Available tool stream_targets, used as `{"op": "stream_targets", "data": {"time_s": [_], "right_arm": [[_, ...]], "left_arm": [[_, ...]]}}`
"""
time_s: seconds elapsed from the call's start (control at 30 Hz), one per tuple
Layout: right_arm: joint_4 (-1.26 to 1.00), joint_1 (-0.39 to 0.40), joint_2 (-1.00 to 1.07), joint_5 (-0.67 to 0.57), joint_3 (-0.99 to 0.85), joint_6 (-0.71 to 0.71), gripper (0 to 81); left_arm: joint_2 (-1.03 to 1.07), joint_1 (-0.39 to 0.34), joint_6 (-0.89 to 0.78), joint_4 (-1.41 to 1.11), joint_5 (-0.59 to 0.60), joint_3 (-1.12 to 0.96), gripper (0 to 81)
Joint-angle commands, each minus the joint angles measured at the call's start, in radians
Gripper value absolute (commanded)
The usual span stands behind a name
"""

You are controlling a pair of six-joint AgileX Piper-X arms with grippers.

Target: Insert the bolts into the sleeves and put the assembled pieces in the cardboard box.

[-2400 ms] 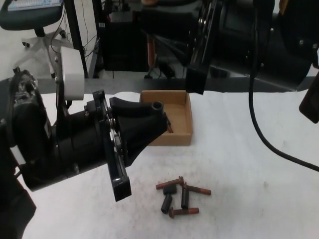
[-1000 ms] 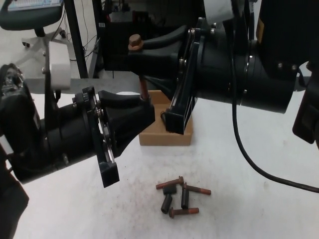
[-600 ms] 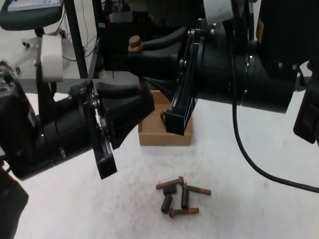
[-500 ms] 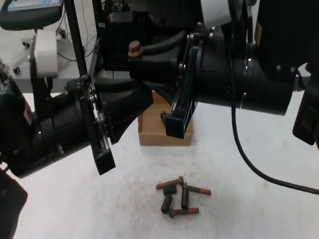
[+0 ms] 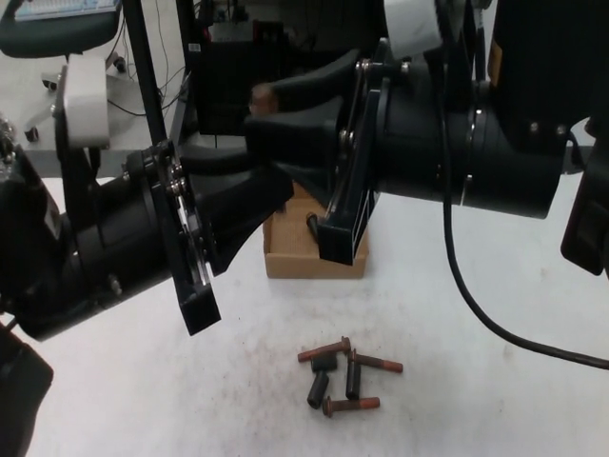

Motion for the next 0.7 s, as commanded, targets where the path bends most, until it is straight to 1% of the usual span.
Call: {"op": "stream_targets", "data": {"time_s": [0.0,0.17,0.23,0.37,0.47,0.67], "right_arm": [[0.012,-0.002,-0.002,0.058,-0.004,-0.009,52.0],[0.000,-0.002,-0.002,0.114,-0.006,-0.009,51.8],[-0.015,-0.002,-0.006,0.147,-0.006,-0.009,48.7],[-0.093,-0.002,-0.027,0.175,-0.006,-0.009,36.9],[-0.159,-0.002,-0.048,0.174,-0.006,-0.009,26.3],[-0.179,-0.002,-0.068,0.174,-0.006,-0.009,7.8]], "left_arm": [[-0.004,0.002,-0.006,-0.033,-0.003,-0.007,0.3],[-0.004,0.002,-0.006,-0.033,-0.003,-0.007,0.3],[-0.004,0.002,-0.001,-0.032,-0.003,-0.007,0.3],[-0.004,0.002,0.018,0.011,-0.003,-0.007,0.3],[-0.004,0.002,0.022,0.054,-0.001,-0.007,0.3],[-0.004,0.002,0.066,0.062,-0.007,-0.007,0.3]]}}
